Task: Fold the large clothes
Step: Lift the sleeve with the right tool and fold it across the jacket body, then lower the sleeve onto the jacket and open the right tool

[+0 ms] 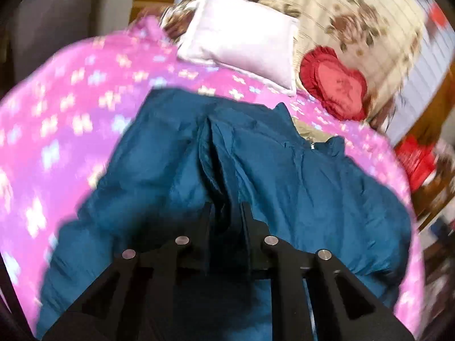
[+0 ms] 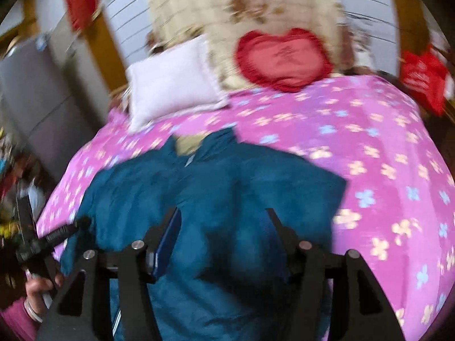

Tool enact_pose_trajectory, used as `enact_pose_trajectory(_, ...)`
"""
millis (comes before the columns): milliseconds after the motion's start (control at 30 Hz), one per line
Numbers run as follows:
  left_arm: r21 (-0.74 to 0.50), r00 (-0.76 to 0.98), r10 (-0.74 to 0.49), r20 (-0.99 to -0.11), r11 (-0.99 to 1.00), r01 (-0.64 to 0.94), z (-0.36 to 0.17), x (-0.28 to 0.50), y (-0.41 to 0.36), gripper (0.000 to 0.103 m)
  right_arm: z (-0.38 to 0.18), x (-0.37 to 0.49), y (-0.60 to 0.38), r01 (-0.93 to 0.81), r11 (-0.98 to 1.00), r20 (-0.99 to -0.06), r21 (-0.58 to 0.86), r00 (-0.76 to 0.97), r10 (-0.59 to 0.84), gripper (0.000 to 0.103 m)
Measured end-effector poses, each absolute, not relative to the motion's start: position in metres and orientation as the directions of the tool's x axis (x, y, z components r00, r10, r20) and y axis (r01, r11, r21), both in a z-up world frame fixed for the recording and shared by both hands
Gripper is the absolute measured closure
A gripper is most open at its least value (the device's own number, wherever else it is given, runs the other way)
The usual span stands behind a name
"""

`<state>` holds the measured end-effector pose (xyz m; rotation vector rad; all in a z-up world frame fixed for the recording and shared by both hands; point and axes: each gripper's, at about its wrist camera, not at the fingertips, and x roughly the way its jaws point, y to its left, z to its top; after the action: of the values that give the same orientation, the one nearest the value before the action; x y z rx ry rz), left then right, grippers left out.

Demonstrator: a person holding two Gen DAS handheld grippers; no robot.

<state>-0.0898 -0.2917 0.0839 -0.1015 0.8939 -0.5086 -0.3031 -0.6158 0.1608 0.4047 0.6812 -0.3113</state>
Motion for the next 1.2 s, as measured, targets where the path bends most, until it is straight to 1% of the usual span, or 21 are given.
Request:
enact_pose_trajectory(67, -0.243, 0.564, -0.464, -0.684, 0.873, 0.423, 0.098, -0.093, -0.288, 0.103, 0.16, -0.308, -0.63, 0.422, 0.859, -0.657, 0.289, 0.74, -0.142, 0.041)
enact_pose_trajectory(167, -0.222, 0.591, -0.459, -0.663, 0.875, 0.431, 0.107, -0.087, -0.275, 0.103, 0.152, -0.301, -0.627, 0.415, 0.878, -0.668, 0.239, 0.727, -0.162, 0.041)
enact_pose_trajectory(333, -0.176, 0.611, -0.371, -0.699, 0.918, 0.356, 0.092, -0.058, -0.263, 0.103, 0.118, -0.259, -0.613, 0.392, 0.903, -0.694, 0.176, 0.7, -0.168, 0.041)
enact_pose_trajectory(400, -0.186, 0.592, -0.373, -0.715, 0.917, 0.353, 0.083, -0.052, -0.264, 0.103, 0.103, -0.241, -0.616, 0.426, 0.893, -0.703, 0.142, 0.679, -0.212, 0.041)
enact_pose_trajectory(500, -0.201, 0.564, -0.386, -0.73, 0.91, 0.363, 0.076, -0.053, -0.265, 0.102, 0.078, -0.215, -0.631, 0.484, 0.863, -0.744, 0.145, 0.629, -0.228, 0.041)
enact_pose_trajectory(533, -0.202, 0.559, -0.383, -0.735, 0.911, 0.36, 0.076, -0.055, -0.263, 0.1, 0.07, -0.207, -0.634, 0.501, 0.855, -0.747, 0.136, 0.618, -0.243, 0.041)
enact_pose_trajectory(600, -0.209, 0.542, -0.376, -0.752, 0.915, 0.345, 0.08, -0.058, -0.259, 0.089, 0.066, -0.199, -0.636, 0.509, 0.853, -0.745, 0.113, 0.611, -0.266, 0.04)
enact_pose_trajectory(633, -0.219, 0.54, -0.38, -0.751, 0.915, 0.339, 0.084, -0.059, -0.257, 0.088, 0.066, -0.196, -0.636, 0.509, 0.854, -0.751, 0.105, 0.604, -0.268, 0.04)
enact_pose_trajectory(733, -0.269, 0.561, -0.428, -0.708, 0.899, 0.346, 0.104, -0.068, -0.25, 0.079, 0.076, -0.201, -0.638, 0.503, 0.854, -0.754, 0.134, 0.611, -0.241, 0.04)
enact_pose_trajectory(767, -0.273, 0.569, -0.434, -0.698, 0.896, 0.349, 0.109, -0.07, -0.25, 0.073, 0.083, -0.208, -0.638, 0.495, 0.854, -0.74, 0.158, 0.632, -0.23, 0.04)
enact_pose_trajectory(800, -0.275, 0.577, -0.442, -0.687, 0.893, 0.356, 0.114, -0.072, -0.252, 0.07, 0.091, -0.217, -0.637, 0.495, 0.851, -0.722, 0.175, 0.652, -0.231, 0.04)
enact_pose_trajectory(867, -0.259, 0.581, -0.443, -0.682, 0.89, 0.376, 0.117, -0.073, -0.26, 0.069, 0.101, -0.237, -0.636, 0.501, 0.839, -0.696, 0.212, 0.68, -0.23, 0.04)
enact_pose_trajectory(967, -0.205, 0.585, -0.409, -0.701, 0.9, 0.384, 0.109, -0.069, -0.275, 0.069, 0.109, -0.259, -0.629, 0.464, 0.849, -0.676, 0.254, 0.713, -0.187, 0.04)
enact_pose_trajectory(1067, -0.145, 0.563, -0.341, -0.753, 0.92, 0.364, 0.085, -0.062, -0.29, 0.069, 0.106, -0.262, -0.614, 0.422, 0.885, -0.691, 0.197, 0.7, -0.18, 0.04)
enact_pose_trajectory(1100, -0.127, 0.56, -0.318, -0.765, 0.927, 0.353, 0.077, -0.06, -0.293, 0.069, 0.101, -0.258, -0.607, 0.401, 0.902, -0.709, 0.159, 0.682, -0.179, 0.04)
enact_pose_trajectory(1200, -0.127, 0.557, -0.324, -0.765, 0.923, 0.362, 0.061, -0.062, -0.297, 0.069, 0.082, -0.247, -0.598, 0.371, 0.928, -0.744, 0.032, 0.629, -0.225, 0.04)
